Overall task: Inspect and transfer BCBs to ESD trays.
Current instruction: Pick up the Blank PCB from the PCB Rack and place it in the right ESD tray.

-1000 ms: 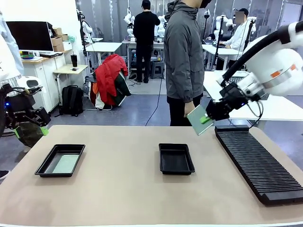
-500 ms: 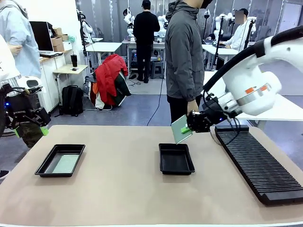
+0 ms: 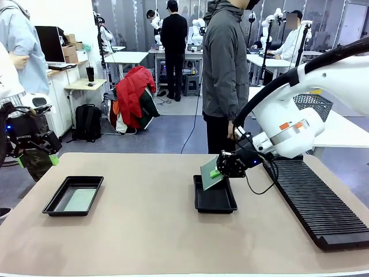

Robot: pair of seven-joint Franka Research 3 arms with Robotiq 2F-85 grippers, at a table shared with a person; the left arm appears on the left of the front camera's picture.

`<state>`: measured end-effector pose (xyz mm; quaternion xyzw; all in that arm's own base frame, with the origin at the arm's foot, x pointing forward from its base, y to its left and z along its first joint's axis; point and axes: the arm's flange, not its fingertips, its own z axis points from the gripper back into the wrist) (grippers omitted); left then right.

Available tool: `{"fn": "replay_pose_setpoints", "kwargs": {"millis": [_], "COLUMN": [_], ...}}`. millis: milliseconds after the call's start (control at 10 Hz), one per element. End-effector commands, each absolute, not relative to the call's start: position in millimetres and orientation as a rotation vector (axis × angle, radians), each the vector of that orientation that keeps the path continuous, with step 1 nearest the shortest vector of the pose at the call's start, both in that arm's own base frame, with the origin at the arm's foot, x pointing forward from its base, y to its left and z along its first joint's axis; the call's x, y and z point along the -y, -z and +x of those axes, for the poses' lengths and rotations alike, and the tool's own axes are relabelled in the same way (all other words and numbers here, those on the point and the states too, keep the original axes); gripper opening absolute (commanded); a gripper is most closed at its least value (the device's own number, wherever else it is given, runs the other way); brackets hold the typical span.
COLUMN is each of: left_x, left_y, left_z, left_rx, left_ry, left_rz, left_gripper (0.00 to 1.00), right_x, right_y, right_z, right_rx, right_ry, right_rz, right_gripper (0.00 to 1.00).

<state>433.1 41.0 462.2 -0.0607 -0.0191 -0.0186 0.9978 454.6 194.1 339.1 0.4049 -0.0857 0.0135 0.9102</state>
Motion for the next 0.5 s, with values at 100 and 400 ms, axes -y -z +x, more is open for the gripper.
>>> {"fn": "replay_pose_setpoints", "kwargs": {"millis": [100,400], "left_x": [-41,-41], "left_y": [-461,-461], "left_z": [433,433], "left_rx": [0.048,0.048], "left_ry": [0.034,0.034], "left_rz": [-0.12,-0.12], "left_gripper": [1.0,1.0], "right_x": [-206,-206], "right_y": [-321,-309], "right_z": [450,452], "right_rx": [0.184,0.173], "right_ry": [0.037,0.044], "right_rz": [0.816,0.793], "right_gripper": [0.02,0.02]}}
